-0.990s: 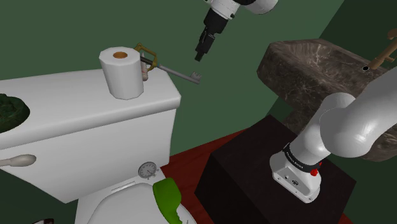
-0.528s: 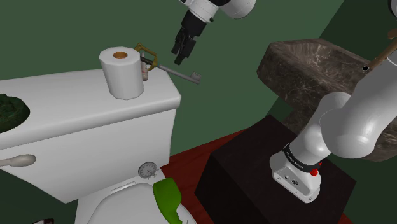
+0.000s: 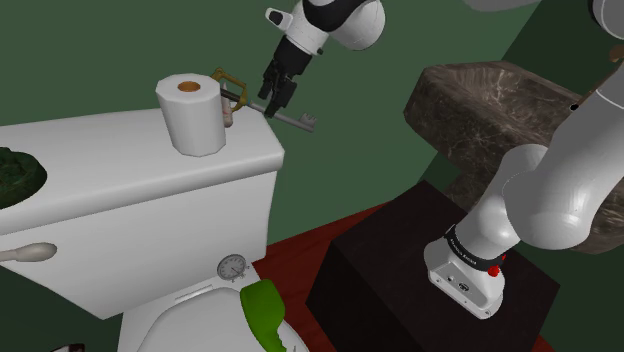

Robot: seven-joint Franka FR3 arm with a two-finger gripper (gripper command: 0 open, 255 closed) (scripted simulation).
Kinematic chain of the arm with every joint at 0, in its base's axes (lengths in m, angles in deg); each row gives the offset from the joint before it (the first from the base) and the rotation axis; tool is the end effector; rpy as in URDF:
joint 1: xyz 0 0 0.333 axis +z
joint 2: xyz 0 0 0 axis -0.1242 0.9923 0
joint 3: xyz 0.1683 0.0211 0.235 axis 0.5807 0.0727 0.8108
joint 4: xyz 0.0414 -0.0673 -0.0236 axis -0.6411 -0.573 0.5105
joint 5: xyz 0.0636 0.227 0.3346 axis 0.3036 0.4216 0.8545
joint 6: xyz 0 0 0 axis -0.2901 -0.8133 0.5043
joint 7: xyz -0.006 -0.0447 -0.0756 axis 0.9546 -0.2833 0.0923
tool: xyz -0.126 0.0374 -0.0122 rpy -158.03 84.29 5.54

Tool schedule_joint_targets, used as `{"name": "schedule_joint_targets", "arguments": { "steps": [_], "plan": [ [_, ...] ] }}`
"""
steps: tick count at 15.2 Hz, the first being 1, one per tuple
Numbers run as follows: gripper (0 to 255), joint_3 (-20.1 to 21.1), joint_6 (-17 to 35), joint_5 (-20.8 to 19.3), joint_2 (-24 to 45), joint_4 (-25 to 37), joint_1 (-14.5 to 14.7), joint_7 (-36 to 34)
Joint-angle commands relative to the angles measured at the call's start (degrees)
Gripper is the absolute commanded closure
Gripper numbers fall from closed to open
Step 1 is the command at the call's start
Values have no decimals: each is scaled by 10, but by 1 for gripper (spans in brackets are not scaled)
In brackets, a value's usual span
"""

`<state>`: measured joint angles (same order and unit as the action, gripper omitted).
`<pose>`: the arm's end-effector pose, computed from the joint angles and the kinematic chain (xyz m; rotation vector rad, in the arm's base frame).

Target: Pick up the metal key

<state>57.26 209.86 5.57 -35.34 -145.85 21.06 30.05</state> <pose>0.5304 0.2627 0.3867 -2.2956 -1.5676 -0.5064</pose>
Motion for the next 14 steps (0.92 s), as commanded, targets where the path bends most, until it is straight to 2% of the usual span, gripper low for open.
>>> {"name": "schedule_joint_targets", "arguments": {
  "steps": [1,3,4,14],
  "plan": [
    [0,0,10,6,5,-6,0,9],
    [0,0,10,6,5,-6,0,9],
    [255,0,10,6,5,-6,0,8],
    [255,0,4,3,2,-2,0,4]
  ]
}}
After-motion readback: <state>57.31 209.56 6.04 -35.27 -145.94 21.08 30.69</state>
